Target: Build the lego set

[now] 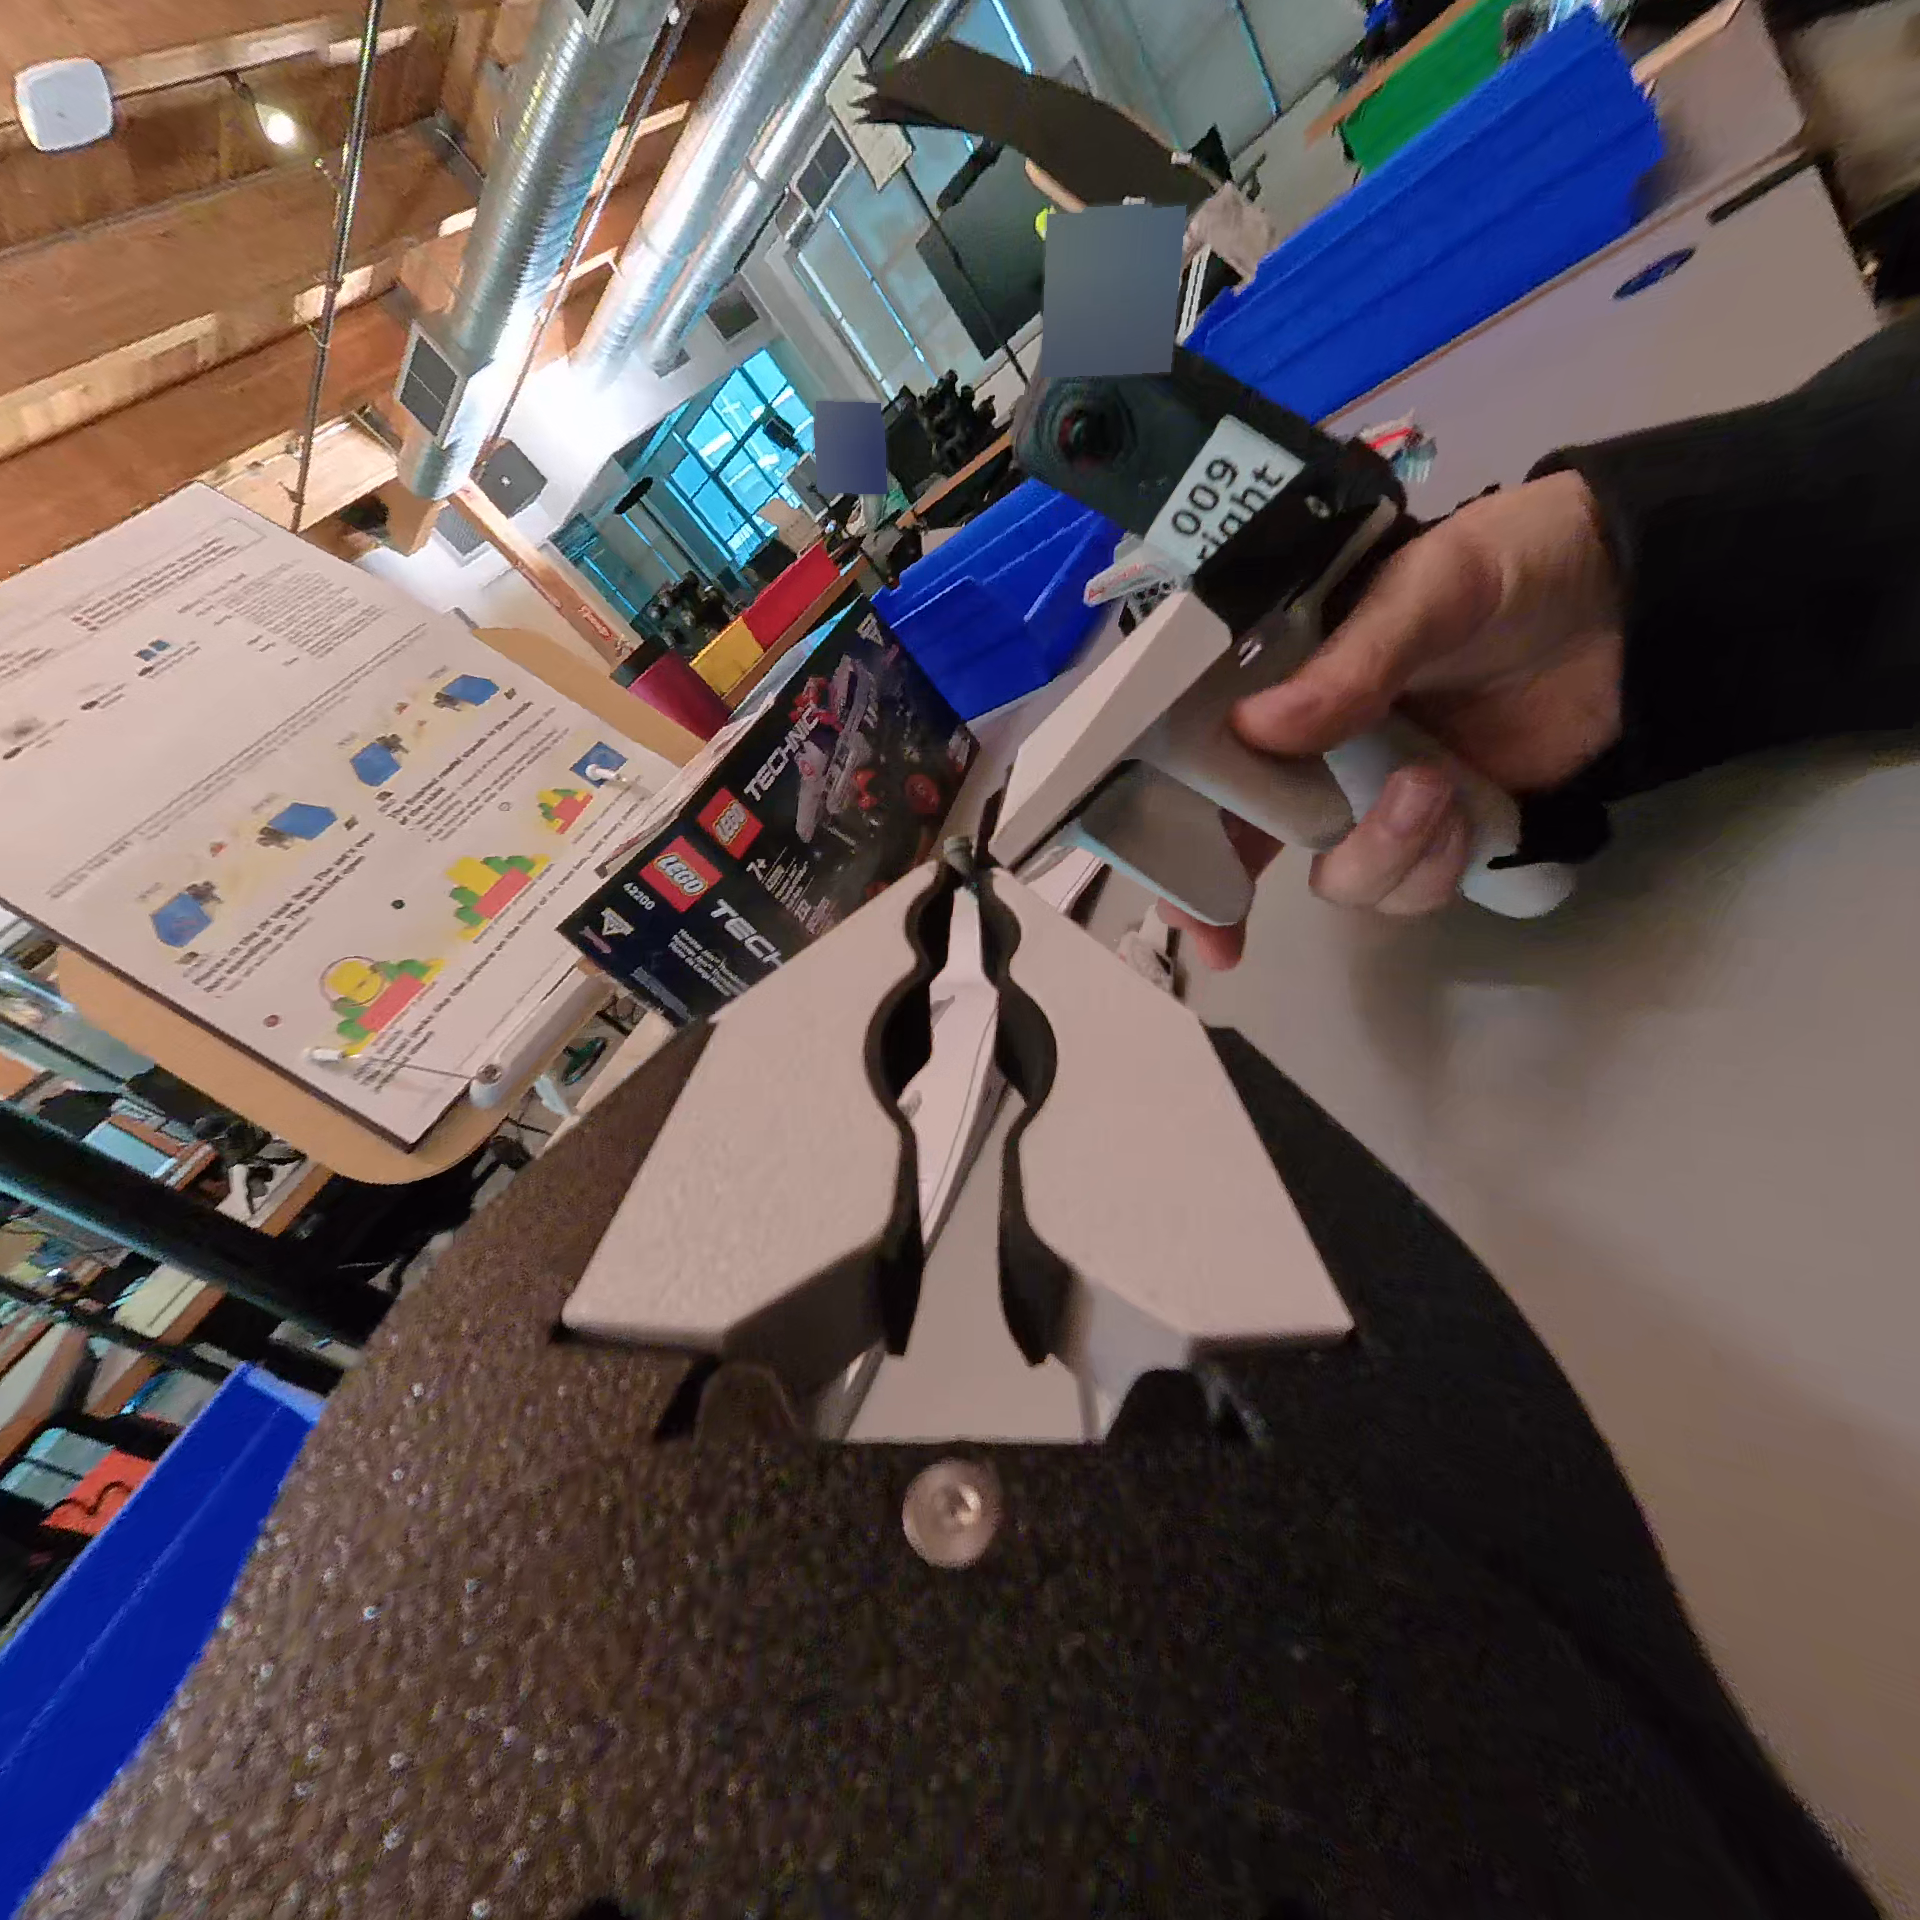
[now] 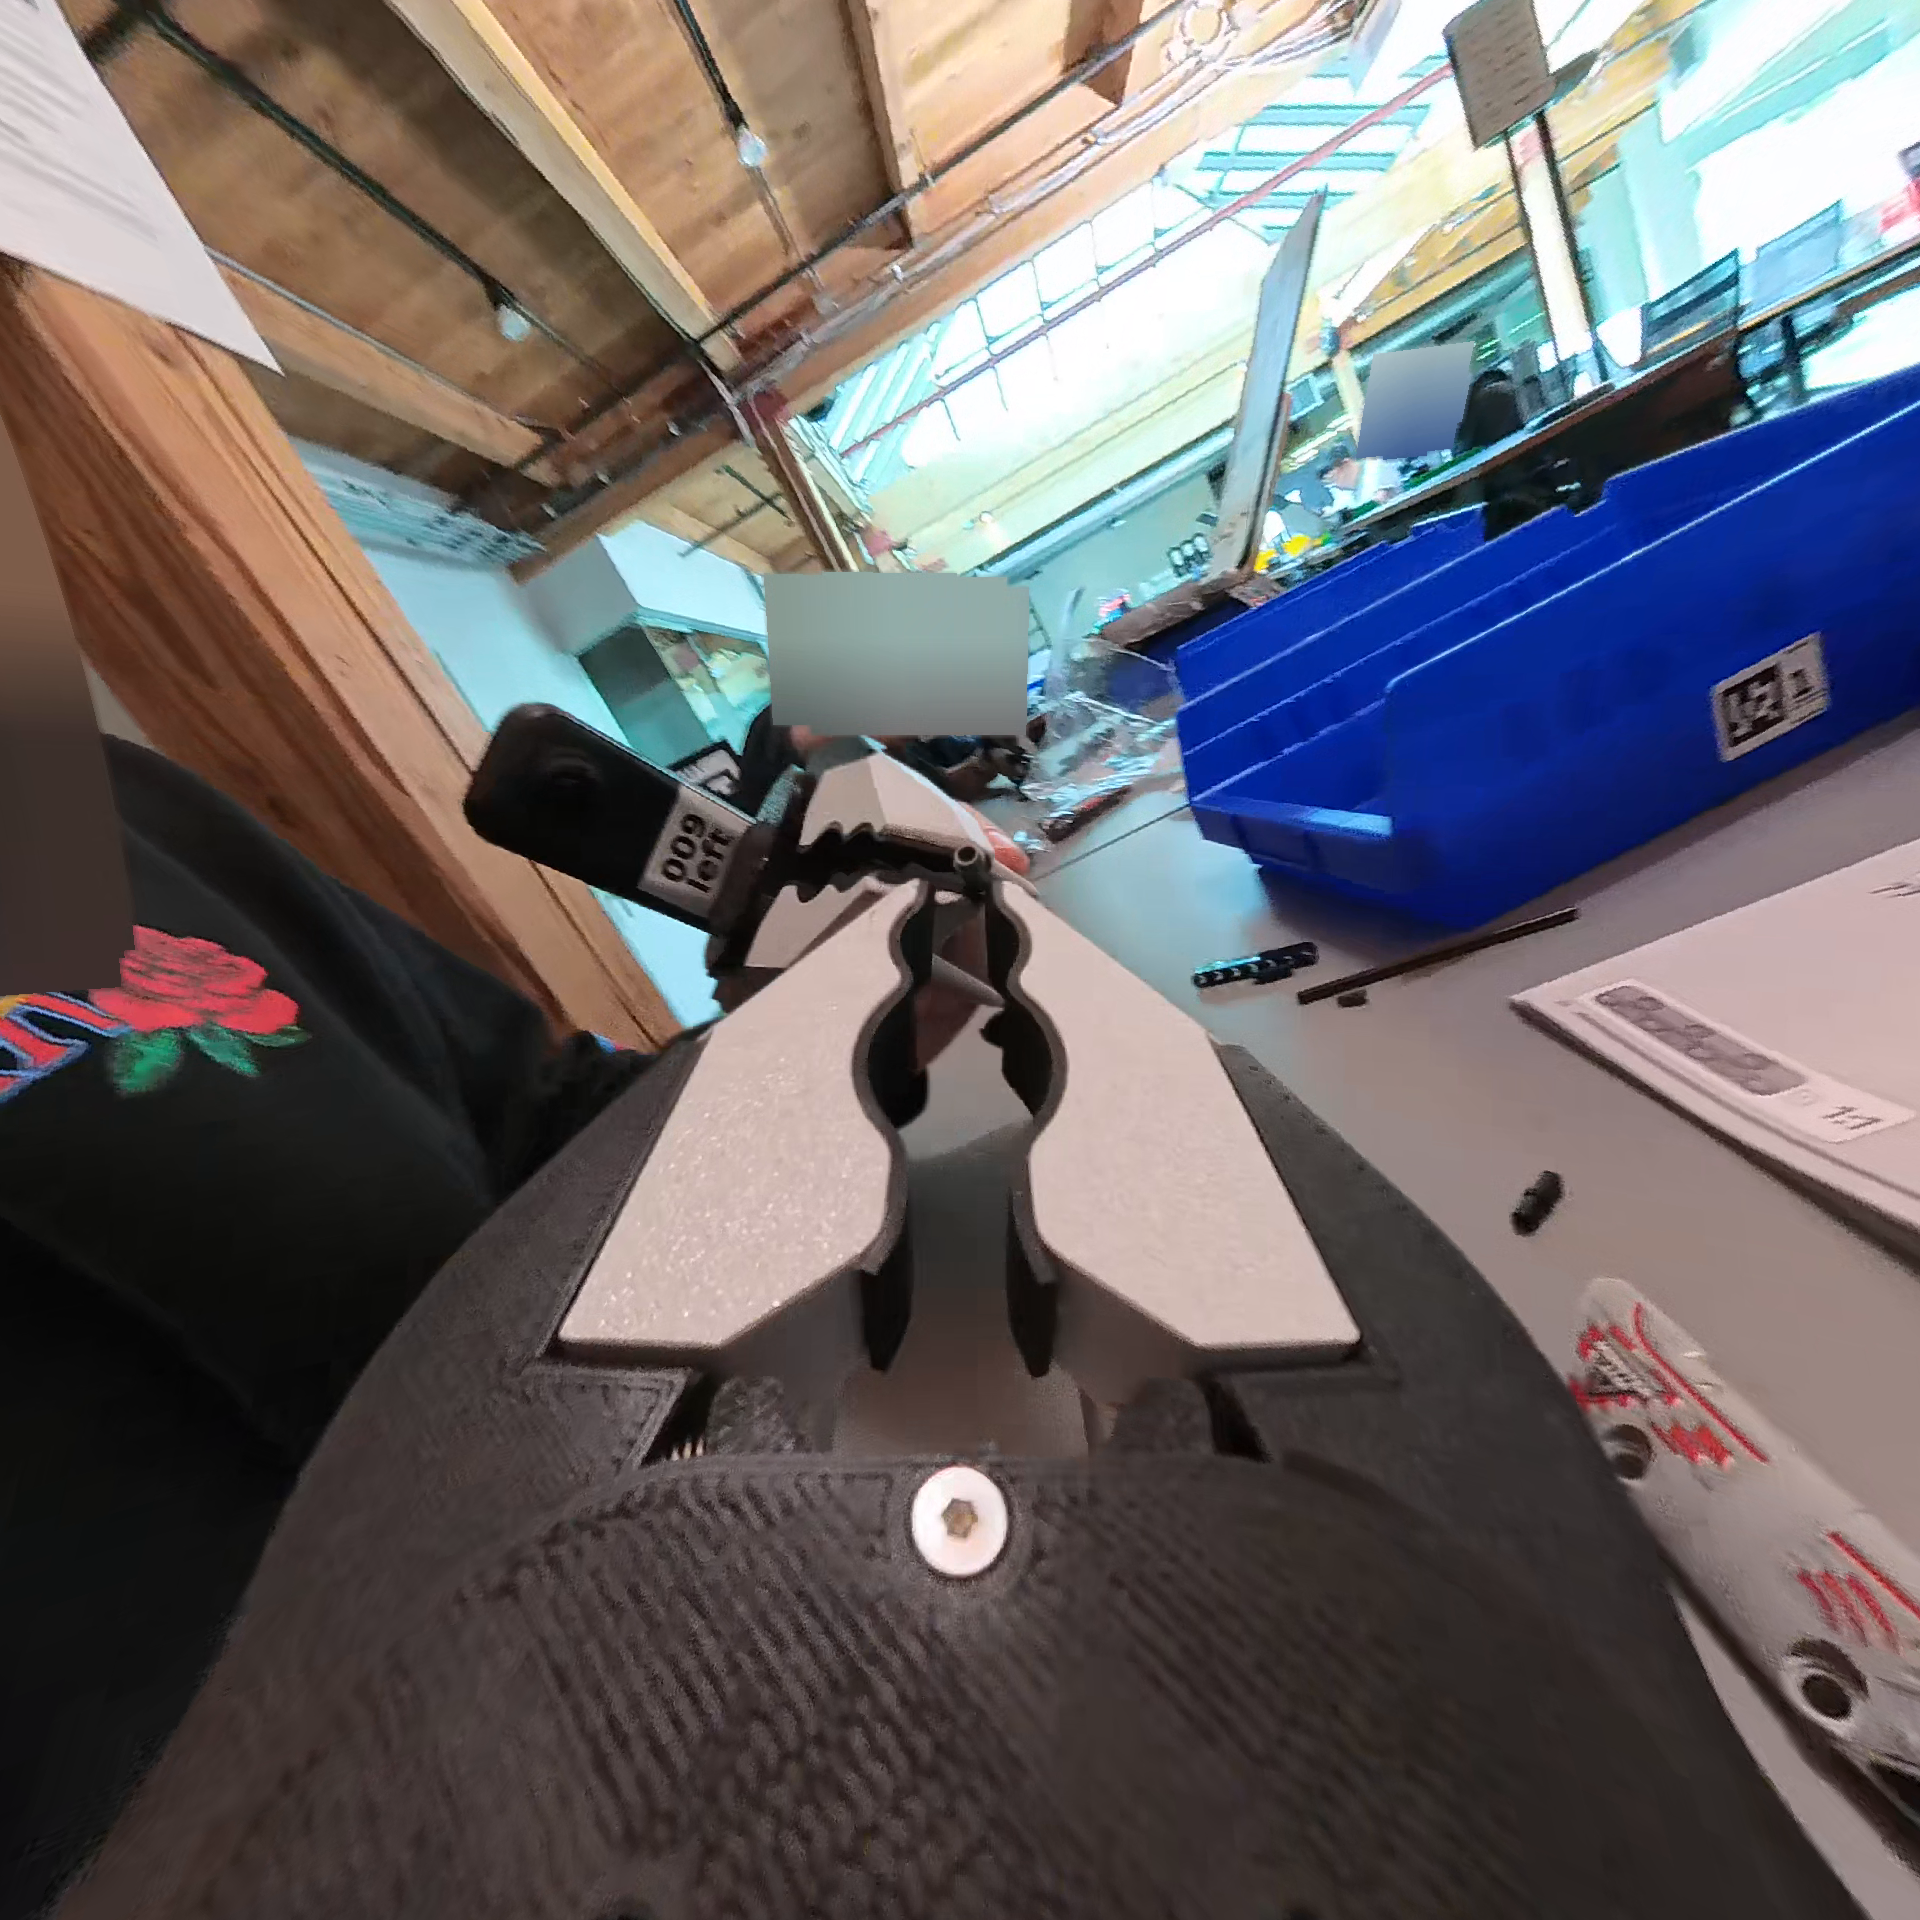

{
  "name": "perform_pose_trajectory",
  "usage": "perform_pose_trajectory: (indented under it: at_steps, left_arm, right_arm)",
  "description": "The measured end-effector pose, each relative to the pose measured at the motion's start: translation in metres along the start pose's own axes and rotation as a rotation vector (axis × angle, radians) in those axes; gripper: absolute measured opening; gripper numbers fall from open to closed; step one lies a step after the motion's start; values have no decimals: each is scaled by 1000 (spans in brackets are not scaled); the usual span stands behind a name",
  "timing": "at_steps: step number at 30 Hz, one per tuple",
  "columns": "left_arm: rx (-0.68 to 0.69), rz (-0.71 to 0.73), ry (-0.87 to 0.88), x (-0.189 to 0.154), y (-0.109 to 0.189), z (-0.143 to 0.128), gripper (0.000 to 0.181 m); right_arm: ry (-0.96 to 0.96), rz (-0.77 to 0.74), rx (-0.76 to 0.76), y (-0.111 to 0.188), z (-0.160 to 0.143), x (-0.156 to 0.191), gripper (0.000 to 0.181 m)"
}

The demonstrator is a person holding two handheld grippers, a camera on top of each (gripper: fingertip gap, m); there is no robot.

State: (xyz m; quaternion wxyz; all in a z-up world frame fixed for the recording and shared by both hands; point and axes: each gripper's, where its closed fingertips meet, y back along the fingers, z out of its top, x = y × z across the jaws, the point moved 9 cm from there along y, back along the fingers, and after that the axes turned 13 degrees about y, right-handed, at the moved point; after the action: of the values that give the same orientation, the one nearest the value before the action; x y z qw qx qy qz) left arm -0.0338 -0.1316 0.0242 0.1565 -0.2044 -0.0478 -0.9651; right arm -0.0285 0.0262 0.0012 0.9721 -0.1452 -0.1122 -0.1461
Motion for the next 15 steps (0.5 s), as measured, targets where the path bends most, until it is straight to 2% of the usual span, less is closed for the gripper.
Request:
perform_pose_trajectory:
  at_steps: [4, 10, 15]
  left_arm:
    - [12, 15, -31, 0, 2, -1, 1]
    - [23, 20, -64, -4, 1, -2, 1]
    - [38, 28, -33, -3, 0, -6, 3]
  right_arm:
    - [55, -41, 12, 0, 1, -1, 1]
    - [49, -48, 15, -4, 0, -1, 4]
    - [208, -118, 65, -6, 2, 2, 3]
